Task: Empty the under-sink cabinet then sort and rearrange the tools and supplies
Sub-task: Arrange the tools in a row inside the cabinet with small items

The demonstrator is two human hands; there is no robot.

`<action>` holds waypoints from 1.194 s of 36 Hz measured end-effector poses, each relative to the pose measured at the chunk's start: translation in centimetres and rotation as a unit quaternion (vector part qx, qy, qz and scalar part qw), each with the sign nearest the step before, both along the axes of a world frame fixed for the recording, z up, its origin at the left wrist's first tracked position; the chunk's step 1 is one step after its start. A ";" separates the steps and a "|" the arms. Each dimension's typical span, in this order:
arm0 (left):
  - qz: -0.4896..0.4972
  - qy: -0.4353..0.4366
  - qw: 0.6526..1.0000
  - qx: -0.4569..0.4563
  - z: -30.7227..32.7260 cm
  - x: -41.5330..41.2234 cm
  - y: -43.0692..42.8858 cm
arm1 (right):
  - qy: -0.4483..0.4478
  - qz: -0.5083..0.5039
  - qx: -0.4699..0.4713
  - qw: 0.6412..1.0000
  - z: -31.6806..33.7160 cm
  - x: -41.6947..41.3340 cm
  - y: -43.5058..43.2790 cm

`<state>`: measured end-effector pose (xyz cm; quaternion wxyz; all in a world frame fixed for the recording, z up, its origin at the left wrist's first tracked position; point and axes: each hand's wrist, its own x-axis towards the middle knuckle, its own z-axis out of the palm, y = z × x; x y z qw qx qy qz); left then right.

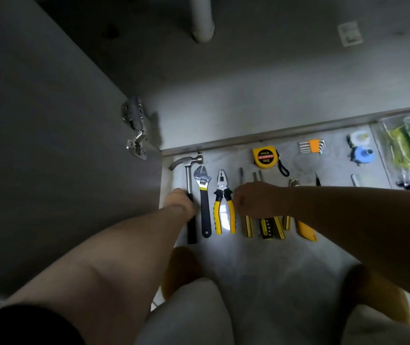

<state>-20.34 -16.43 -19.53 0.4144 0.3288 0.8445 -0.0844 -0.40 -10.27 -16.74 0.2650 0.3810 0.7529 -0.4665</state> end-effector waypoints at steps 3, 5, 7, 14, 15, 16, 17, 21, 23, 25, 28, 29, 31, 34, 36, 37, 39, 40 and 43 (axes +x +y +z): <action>0.114 -0.106 0.988 0.004 0.3 -0.4 -0.5 | 0.003 -0.013 -0.031 0.999 0.5 0.1 -0.1; 0.206 -0.180 0.962 0.007 0.5 -0.3 -0.5 | 0.004 -0.016 -0.051 0.999 0.7 -0.2 -0.4; 0.274 -0.254 0.928 0.002 1.4 0.0 -0.3 | -0.005 -0.031 -0.064 0.997 1.0 -0.4 -0.7; 0.319 -0.438 0.840 -0.005 3.9 0.8 -1.0 | 0.032 -0.149 -0.174 0.973 2.3 -1.6 -0.6; 0.305 -0.452 0.838 -0.004 4.0 1.0 -1.0 | 0.044 -0.160 -0.190 0.968 2.6 -1.6 -0.6; 0.301 -0.465 0.833 -0.002 4.1 1.2 -0.9 | 0.056 -0.174 -0.199 0.963 2.8 -1.7 -0.6; 0.299 -0.470 0.830 0.000 4.0 1.4 -0.9 | 0.066 -0.194 -0.207 0.957 2.9 -1.7 -0.7; 0.253 -0.431 0.866 0.000 3.4 1.3 -0.8 | 0.105 -0.250 -0.277 0.922 3.1 -0.7 -0.7; 0.222 -0.436 0.872 -0.023 3.1 1.0 -0.9 | 0.099 -0.250 -0.305 0.913 3.0 0.6 -0.5; 0.203 -0.432 0.878 -0.041 2.7 0.5 -1.0 | 0.077 -0.252 -0.308 0.914 2.7 2.1 -0.3; 0.174 -0.346 0.922 -0.015 2.1 0.0 -1.0 | 0.054 -0.249 -0.331 0.909 2.2 4.6 -0.3; 0.167 -0.301 0.939 0.000 1.7 -0.1 -1.0 | 0.049 -0.249 -0.347 0.903 2.0 5.3 -0.3; 0.171 -0.221 0.960 0.029 1.1 0.0 -1.0 | 0.046 -0.255 -0.369 0.893 1.8 6.5 -0.4; 0.171 -0.150 0.973 0.043 0.3 0.5 -0.8 | 0.052 -0.270 -0.383 0.882 1.2 7.6 -0.5; 0.150 -0.134 0.979 0.040 -0.2 1.0 -0.8 | 0.059 -0.270 -0.387 0.879 0.8 7.9 -0.6; 0.134 -0.124 0.982 0.043 -0.5 1.2 -0.8 | 0.066 -0.269 -0.387 0.879 0.7 8.0 -0.6; 0.099 -0.090 0.990 0.052 -1.1 1.5 -1.0 | 0.084 -0.262 -0.386 0.880 0.6 7.8 -0.6; 0.090 -0.077 0.991 0.055 -1.4 1.5 -1.1 | 0.092 -0.258 -0.382 0.882 0.6 7.7 -0.6; 0.074 -0.065 0.994 0.051 -1.9 1.3 -1.2 | 0.120 -0.252 -0.368 0.887 0.9 7.0 -0.8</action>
